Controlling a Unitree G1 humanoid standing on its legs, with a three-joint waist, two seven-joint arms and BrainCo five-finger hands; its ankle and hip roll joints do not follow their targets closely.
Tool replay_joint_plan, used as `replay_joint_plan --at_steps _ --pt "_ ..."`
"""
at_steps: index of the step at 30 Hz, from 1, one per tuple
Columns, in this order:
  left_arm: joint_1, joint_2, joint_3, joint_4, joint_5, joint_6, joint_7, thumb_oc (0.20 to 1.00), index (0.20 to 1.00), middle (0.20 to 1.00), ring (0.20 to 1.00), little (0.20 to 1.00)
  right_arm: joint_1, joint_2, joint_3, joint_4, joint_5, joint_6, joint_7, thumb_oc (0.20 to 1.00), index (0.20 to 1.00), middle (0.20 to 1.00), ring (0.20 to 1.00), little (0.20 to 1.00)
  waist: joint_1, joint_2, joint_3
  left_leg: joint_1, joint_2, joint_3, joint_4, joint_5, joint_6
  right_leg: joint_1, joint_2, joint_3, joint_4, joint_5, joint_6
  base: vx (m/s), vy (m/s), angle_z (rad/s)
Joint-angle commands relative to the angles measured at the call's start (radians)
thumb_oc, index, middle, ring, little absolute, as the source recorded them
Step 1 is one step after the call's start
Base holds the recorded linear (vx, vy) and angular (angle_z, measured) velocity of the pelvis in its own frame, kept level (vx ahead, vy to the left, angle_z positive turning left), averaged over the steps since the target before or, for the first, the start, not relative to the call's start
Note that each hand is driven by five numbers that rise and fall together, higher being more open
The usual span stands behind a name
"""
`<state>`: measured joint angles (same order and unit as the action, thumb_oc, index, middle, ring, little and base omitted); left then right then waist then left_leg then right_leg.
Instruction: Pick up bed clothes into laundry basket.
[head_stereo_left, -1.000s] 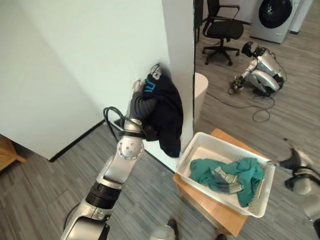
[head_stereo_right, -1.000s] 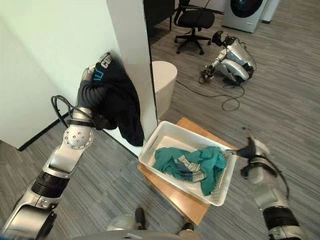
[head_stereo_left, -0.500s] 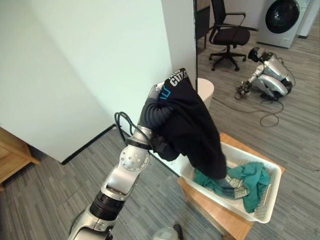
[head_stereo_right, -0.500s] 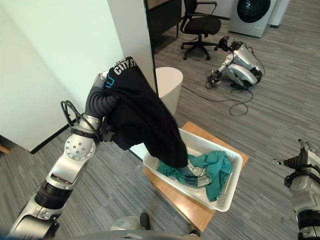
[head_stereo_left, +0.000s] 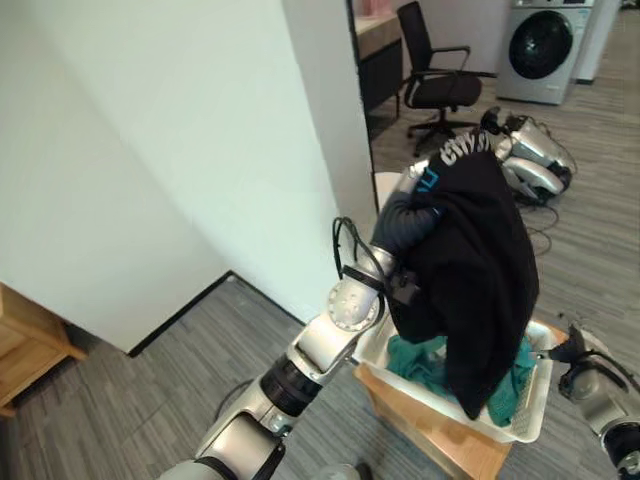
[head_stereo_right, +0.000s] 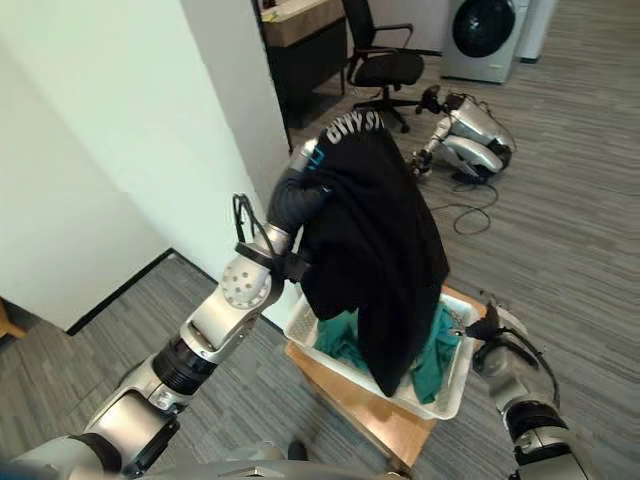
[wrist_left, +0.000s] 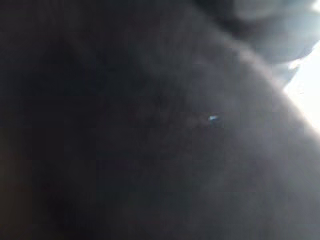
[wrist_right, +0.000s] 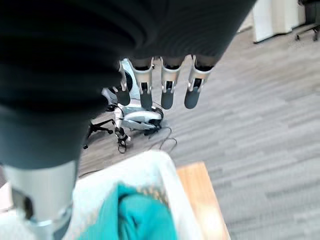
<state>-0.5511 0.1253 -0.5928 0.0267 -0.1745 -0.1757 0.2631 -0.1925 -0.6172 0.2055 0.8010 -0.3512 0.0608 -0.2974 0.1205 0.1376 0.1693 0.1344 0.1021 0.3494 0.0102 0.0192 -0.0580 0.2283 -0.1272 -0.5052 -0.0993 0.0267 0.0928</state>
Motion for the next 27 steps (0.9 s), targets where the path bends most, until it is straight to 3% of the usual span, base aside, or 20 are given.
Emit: replay_joint_plan --at_steps 1,8,15,21,22,23,27 --pt "-0.106 -0.066 -0.006 0.049 0.092 -0.015 0.049 0.200 0.200 0.200 0.200 0.200 -0.096 -0.031 0.017 -0.025 0.022 -0.019 -0.021 1.000 1.000 1.000 1.000 1.000 0.011 -0.009 0.028 -0.051 0.135 -0.018 -0.028 0.235 -0.171 0.055 -0.003 -0.031 0.012 -0.083 0.087 0.03 0.004 -0.18" --pt "-0.087 -0.013 0.000 0.235 0.393 0.062 0.139 0.200 0.200 0.200 0.200 0.200 0.002 -0.005 -0.034 -0.106 0.075 -0.054 -0.011 1.000 1.000 1.000 1.000 1.000 -0.043 -0.040 0.055 -0.058 0.146 0.036 -0.057 0.203 -0.163 0.008 -0.003 -0.007 0.012 -0.074 0.102 0.01 0.008 -0.12" --pt "-0.049 -0.008 -0.037 0.391 0.492 0.090 0.138 0.200 0.200 0.200 0.200 0.200 0.015 -0.016 -0.107 -0.135 0.123 -0.066 -0.069 1.000 1.000 1.000 1.000 1.000 -0.077 -0.072 0.057 -0.066 0.163 0.062 -0.090 0.184 -0.160 -0.042 0.010 0.017 0.012 -0.065 0.109 0.02 0.018 -0.11" --pt "-0.043 -0.041 -0.095 0.577 0.592 0.118 0.128 0.200 0.200 0.200 0.200 0.200 0.001 0.005 -0.100 -0.159 0.151 -0.094 -0.086 1.000 1.000 1.000 1.000 1.000 -0.091 -0.081 0.065 -0.076 0.172 0.078 -0.096 0.171 -0.154 -0.075 0.012 0.033 0.012 -0.064 0.114 -0.01 0.013 -0.09" --pt "-0.028 -0.066 -0.111 0.644 0.579 0.123 0.096 0.464 0.464 0.464 0.464 0.464 -0.002 0.010 -0.091 -0.172 0.153 -0.100 -0.080 1.000 1.000 1.000 1.000 1.000 -0.096 -0.083 0.066 -0.076 0.174 0.082 -0.097 0.169 -0.152 -0.079 0.012 0.037 0.012 -0.064 0.114 -0.02 0.037 -0.10" --pt "-0.015 -0.085 -0.131 0.694 0.593 0.146 0.072 1.000 1.000 1.000 1.000 1.000 -0.002 0.017 -0.081 -0.203 0.142 -0.101 -0.082 1.000 1.000 1.000 1.000 1.000 -0.100 -0.080 0.068 -0.077 0.175 0.087 -0.097 0.166 -0.151 -0.085 0.009 0.041 0.012 -0.063 0.114 -0.02 0.044 -0.09" --pt "-0.045 -0.080 -0.107 0.670 0.574 0.155 0.076 1.000 1.000 1.000 1.000 1.000 0.018 0.017 -0.076 -0.264 0.106 -0.094 -0.088 1.000 1.000 1.000 1.000 1.000 -0.099 -0.074 0.066 -0.080 0.173 0.082 -0.097 0.166 -0.151 -0.087 0.004 0.034 0.012 -0.061 0.114 0.00 0.017 -0.04"
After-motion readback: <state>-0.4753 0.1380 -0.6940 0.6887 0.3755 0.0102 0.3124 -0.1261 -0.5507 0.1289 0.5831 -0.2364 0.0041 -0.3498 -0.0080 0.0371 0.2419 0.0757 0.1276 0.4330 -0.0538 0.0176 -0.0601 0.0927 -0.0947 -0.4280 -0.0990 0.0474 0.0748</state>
